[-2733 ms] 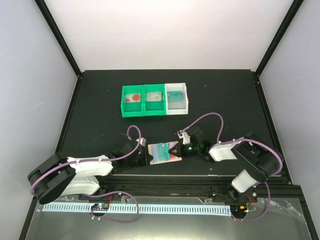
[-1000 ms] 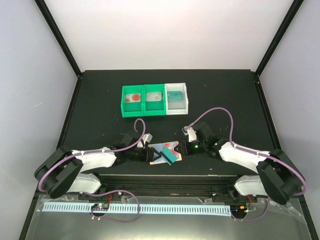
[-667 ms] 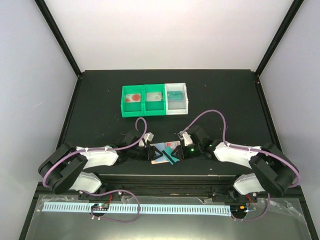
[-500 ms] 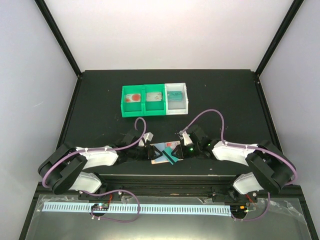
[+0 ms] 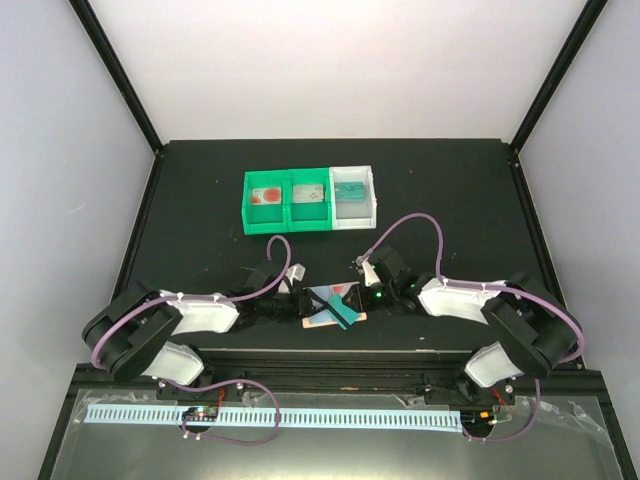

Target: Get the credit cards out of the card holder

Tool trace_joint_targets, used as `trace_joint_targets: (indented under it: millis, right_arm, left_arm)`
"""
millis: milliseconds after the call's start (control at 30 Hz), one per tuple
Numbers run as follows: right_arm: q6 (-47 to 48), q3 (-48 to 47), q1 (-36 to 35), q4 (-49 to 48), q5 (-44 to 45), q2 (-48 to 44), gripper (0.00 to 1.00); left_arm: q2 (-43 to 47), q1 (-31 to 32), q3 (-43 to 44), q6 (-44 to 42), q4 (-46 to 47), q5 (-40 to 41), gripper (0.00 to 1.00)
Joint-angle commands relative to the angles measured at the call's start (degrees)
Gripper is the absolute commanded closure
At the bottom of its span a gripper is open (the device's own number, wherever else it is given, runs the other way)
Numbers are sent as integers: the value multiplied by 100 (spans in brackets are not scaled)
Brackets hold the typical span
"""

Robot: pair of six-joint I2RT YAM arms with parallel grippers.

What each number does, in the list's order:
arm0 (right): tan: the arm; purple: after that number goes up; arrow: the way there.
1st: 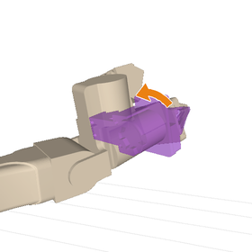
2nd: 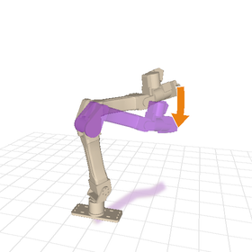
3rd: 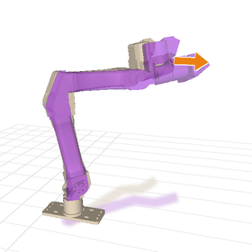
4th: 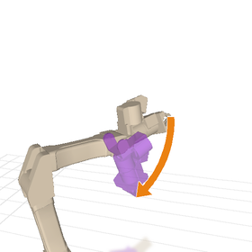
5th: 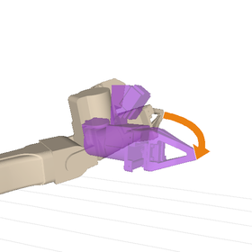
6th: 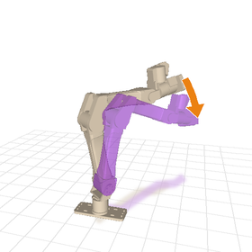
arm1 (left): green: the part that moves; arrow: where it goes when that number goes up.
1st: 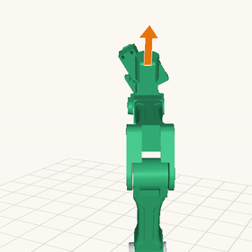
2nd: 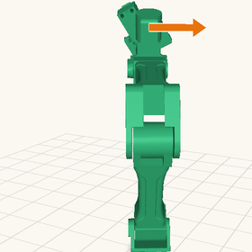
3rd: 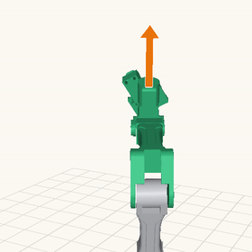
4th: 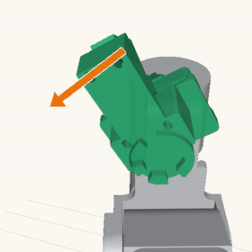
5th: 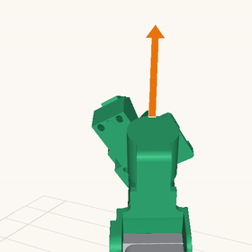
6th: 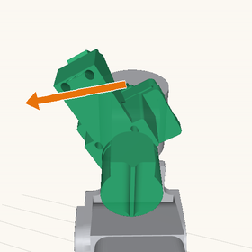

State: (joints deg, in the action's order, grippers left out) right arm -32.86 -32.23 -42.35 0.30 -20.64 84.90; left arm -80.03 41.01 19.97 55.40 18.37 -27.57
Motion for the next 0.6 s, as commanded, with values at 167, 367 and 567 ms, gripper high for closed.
trace_joint_targets:
  millis: [167, 367, 567]
  right_arm:
    - [-196, 366, -34, -697, -280, 274, 76]
    - [-376, 384, -82, -995, -415, 426, 79]
    - [-508, 405, -105, -1128, -422, 539, 79]
  left_arm:
    - [-433, 82, -124, 358, 679, 264, 52]
    - [-391, 98, -117, 400, 739, 318, 58]
    - [-479, 159, -124, 494, 923, 202, 65]
